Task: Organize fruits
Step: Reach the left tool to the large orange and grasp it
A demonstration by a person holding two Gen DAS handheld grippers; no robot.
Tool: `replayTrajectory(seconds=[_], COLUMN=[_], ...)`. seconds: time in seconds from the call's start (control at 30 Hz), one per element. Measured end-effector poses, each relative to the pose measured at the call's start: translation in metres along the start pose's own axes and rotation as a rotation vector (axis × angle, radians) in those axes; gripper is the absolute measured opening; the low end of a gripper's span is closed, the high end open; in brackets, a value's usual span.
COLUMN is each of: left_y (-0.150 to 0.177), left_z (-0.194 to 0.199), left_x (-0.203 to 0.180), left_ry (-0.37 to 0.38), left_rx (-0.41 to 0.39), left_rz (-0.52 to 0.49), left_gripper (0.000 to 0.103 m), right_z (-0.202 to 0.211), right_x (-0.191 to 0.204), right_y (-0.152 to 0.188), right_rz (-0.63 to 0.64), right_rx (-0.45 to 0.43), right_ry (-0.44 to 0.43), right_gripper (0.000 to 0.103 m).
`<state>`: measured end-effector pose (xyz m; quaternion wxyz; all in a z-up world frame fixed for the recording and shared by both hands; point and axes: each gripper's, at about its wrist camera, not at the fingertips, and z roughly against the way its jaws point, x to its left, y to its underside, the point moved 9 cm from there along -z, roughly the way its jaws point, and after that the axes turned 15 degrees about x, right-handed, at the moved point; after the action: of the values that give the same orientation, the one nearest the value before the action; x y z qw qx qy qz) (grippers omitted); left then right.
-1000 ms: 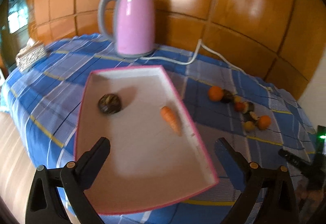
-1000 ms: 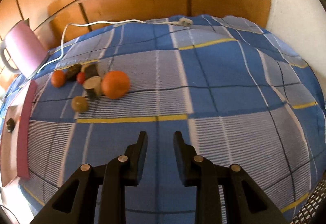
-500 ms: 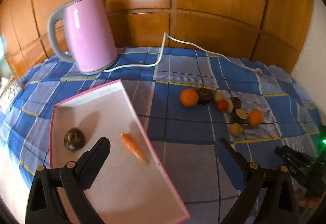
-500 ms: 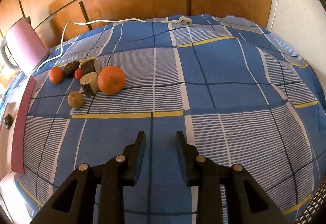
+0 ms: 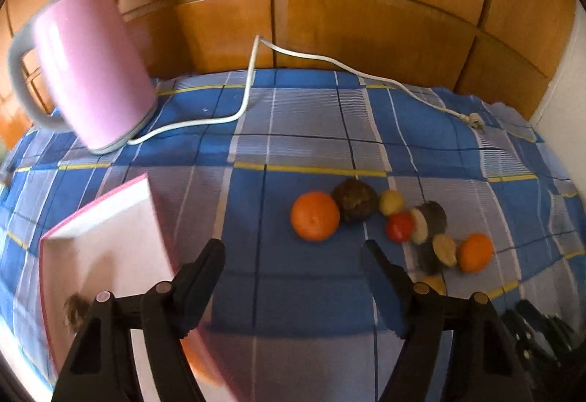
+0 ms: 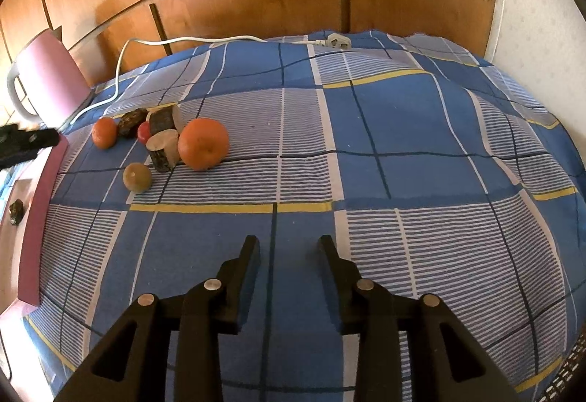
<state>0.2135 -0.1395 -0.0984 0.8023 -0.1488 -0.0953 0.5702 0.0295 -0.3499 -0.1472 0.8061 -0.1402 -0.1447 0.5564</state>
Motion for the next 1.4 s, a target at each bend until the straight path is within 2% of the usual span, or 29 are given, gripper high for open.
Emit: replayTrajectory(seconds=[0.17,0.27,0.33,0.43,0.47,0.5,0.63,0.77,1.13,1.27,1.4], left_y=[-0.020,-0.024,-0.025,-0.027,-0.027,-0.027,-0.023,-0.012,0.043,0.063,0.081], left_z=[-0.031,-0.047,-0.054,-0.059,-0.060,-0.060,-0.058,-0.047,0.018,0.037,0.054], left_x=[-0.002,-0.004,-0.004,-0.005,-0.007,-0.010,-0.014,-0.013,-0.015,-0.004,0.023], left_ry=[-0.023,-0.008,-0.003,0.041,0.060,0.077,0.068,0.115,0.255,0.263,0.263], left_rx=[0.035,0.069,0.078,0.081,0.082,0.081,0.069,0.060,-0.021,-0.054,-0.089], left_rz=[0.000,0.006,0.013,0.033,0.034,0.027,-0.002,0.014,0.032,0.055,0.113], left_gripper=[0.078,0.076,0.071,0.055,0.045,0.041,0.040,0.040,0.040,0.040,0.040], right_z=[-0.001,-0.001,-0.001,-0.001,-0.001,-0.001,-0.001,-0.001,-0.002,-0.002,-0.002], right_x=[0.001,0.002,0.002,0.002,0.002,0.002,0.002,0.002,0.003,0.003,0.003], right_y=[-0.001,-0.001,-0.001,0.000,0.000,-0.001,-0.001,-0.001,0.000,0.000,0.000], right_rz=[0.017,0.021,0.025,0.025,0.027,0.028,0.028,0.031,0.043,0.042,0.049], right_rx=[-0.004,-0.007,-0.008,-0.012,-0.013,-0.014,-0.015,-0.016,-0.023,-0.021,-0.025], right_ry=[0.014,0.016,0.017,0.016,0.017,0.017,0.018,0.021,0.042,0.045,0.051], right_gripper=[0.034,0.034,0.034,0.035,0.035,0.035,0.035,0.035,0.035,0.035,0.035])
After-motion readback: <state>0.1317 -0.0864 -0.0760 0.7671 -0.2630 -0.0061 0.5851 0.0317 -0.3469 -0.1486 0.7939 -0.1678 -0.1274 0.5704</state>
